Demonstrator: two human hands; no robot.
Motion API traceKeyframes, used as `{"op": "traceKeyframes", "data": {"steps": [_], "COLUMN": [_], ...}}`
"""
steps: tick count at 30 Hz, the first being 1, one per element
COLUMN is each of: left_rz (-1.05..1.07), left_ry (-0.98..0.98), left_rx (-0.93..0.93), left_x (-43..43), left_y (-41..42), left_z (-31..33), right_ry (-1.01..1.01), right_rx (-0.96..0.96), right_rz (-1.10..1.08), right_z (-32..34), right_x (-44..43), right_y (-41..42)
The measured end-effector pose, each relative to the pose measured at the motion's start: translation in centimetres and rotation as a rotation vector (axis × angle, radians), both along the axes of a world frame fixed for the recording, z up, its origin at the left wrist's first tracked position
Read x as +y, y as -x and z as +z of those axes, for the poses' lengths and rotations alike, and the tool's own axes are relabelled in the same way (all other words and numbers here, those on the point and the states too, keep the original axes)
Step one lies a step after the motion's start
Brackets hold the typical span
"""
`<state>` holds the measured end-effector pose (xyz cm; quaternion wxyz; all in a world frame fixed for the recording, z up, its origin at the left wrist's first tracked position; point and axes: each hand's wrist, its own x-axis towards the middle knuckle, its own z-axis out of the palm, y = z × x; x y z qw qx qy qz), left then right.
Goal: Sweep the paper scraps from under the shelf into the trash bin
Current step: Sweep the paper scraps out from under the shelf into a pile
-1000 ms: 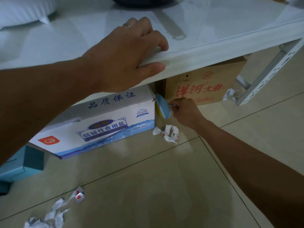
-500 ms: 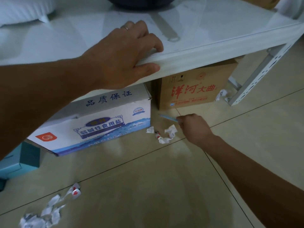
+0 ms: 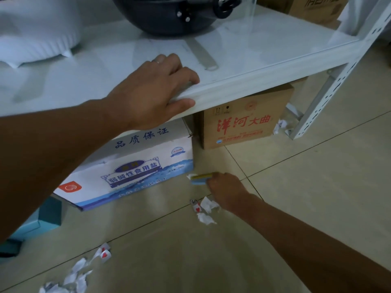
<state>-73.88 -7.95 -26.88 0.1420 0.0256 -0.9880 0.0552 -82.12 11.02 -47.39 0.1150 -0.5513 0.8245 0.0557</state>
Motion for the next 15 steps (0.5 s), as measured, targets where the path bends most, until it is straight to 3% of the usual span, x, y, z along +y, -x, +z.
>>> {"op": "traceKeyframes", "data": {"steps": [4, 8, 12, 15], "left_rz": [-0.002, -0.020, 0.018, -0.102], "left_ry": [0.030, 0.075, 0.093, 0.074], "left_rx": [-0.042, -0.055, -0.122, -0.129], "left_x": [0.5, 0.3, 0.9, 3.7], "left_y": [0.4, 0.8, 4.0, 9.5], "left_z": [0.8, 0.4, 0.3, 0.9], "right_ry": [0.194, 0.505, 0.756, 0.893], "right_rx": [-0.120, -0.220, -0.154, -0.159], "right_rz": [0.051, -0.298, -0.626, -0.815], "right_z": [0.2, 1.2, 0.5, -0.7], "right_x": [3.1, 9.0, 13.8, 15.0], "right_y": [-0.3, 3.7, 9.4, 13.4]}}
